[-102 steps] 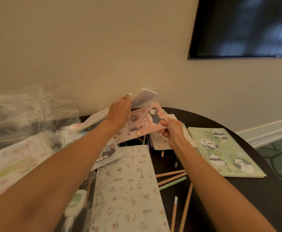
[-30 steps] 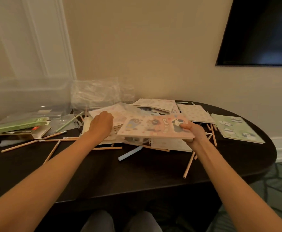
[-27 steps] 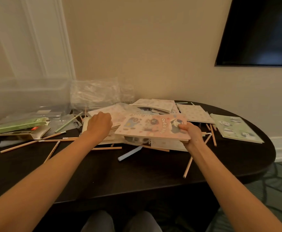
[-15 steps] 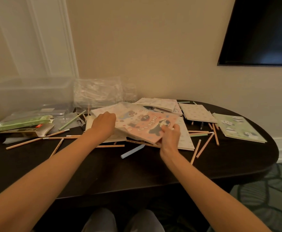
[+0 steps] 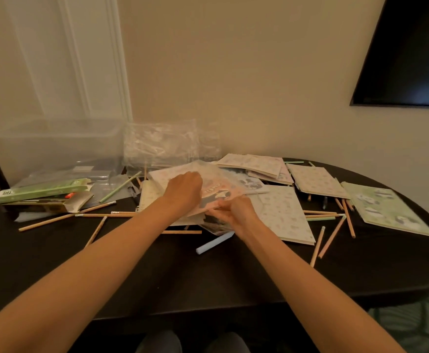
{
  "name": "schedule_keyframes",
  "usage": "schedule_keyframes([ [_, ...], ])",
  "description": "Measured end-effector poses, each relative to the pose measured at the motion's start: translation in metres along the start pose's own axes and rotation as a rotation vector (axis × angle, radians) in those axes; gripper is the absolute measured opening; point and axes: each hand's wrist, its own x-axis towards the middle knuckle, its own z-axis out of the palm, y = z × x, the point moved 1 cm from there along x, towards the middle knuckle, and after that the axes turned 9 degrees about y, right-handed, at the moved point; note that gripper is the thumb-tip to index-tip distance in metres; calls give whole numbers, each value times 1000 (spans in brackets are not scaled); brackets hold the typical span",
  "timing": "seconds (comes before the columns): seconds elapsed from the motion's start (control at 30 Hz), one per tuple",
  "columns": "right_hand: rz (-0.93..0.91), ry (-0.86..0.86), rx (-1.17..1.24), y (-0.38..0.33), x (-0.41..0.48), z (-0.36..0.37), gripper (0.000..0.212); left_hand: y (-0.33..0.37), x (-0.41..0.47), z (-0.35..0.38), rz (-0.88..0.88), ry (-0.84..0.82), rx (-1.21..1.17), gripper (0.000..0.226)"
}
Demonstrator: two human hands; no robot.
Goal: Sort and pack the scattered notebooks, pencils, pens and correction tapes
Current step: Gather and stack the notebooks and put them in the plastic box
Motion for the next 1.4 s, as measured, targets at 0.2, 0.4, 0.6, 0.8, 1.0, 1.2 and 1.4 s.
schedule_keyframes([
  [0.2,-55,-5,65,1,13,11,56,11,36,2,75,54,-255,11],
  [0.4,-153,32,32,-7,33,38,32,9,48,1,147,151,-354,33],
  [0.6,-176,144,-132,4,56,59,23,-3,47,1,177,106,-445,34],
  [0.8,-68,54,-199,6,57,59,25,-13,44,0,196,145,-611,36],
  [1.0,15,-113,-472,12,40,41,25,-14,35,14,142,79,-651,37],
  [1.2,-87,-159,-784,3,33,18,29,-25,29,24,139,-9,-630,31],
  [1.4,-537,34,-945,-52,38,-17,15,-43,4,46,264,-159,-470,39],
])
